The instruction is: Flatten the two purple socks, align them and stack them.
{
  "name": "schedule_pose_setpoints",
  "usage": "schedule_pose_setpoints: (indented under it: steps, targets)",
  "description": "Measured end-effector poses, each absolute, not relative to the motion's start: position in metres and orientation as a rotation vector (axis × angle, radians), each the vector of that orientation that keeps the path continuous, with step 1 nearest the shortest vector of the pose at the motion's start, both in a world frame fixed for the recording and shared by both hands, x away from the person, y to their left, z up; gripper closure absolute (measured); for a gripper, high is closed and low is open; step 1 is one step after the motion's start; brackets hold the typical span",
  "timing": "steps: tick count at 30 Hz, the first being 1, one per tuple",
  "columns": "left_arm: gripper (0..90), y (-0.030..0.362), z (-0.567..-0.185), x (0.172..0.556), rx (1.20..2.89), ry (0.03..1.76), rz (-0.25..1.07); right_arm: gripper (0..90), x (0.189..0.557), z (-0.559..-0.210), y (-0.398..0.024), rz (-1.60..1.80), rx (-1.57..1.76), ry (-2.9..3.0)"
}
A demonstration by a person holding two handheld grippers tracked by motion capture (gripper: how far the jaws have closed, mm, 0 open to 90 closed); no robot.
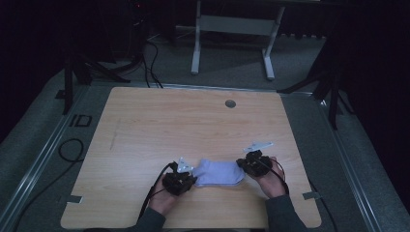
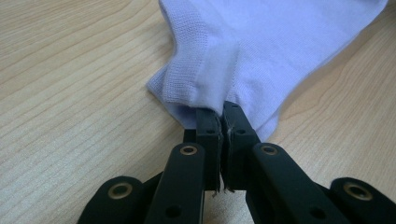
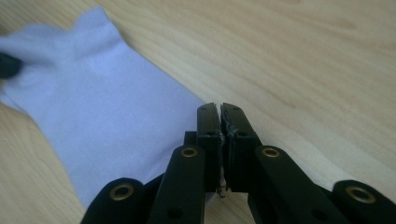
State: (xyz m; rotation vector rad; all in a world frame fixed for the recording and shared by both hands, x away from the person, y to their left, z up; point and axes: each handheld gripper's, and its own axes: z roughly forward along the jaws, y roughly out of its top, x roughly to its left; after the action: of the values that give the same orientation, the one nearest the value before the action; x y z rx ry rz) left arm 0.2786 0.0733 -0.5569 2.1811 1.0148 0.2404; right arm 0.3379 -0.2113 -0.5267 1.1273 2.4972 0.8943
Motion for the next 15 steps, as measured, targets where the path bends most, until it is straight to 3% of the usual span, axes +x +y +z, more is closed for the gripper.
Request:
schedule_pose_setpoints:
  steps: [6,11,15]
  targets:
    - [84.3,0.074,-0.557,0.277,2.188,1.025,0.255,83.1,0.338,-0.533,-0.214,0.887,1.142,2.505]
    - [67.8,0.078,-0.556,0.276,2.156,1.024,0.248,63.4,0.338,-0.531,-0.217,0.942,1.151,2.484]
    - [59.4,0.082,-0.551,0.277,2.114,1.024,0.251,57.4,0.336,-0.525,-0.224,1.041,1.177,2.442]
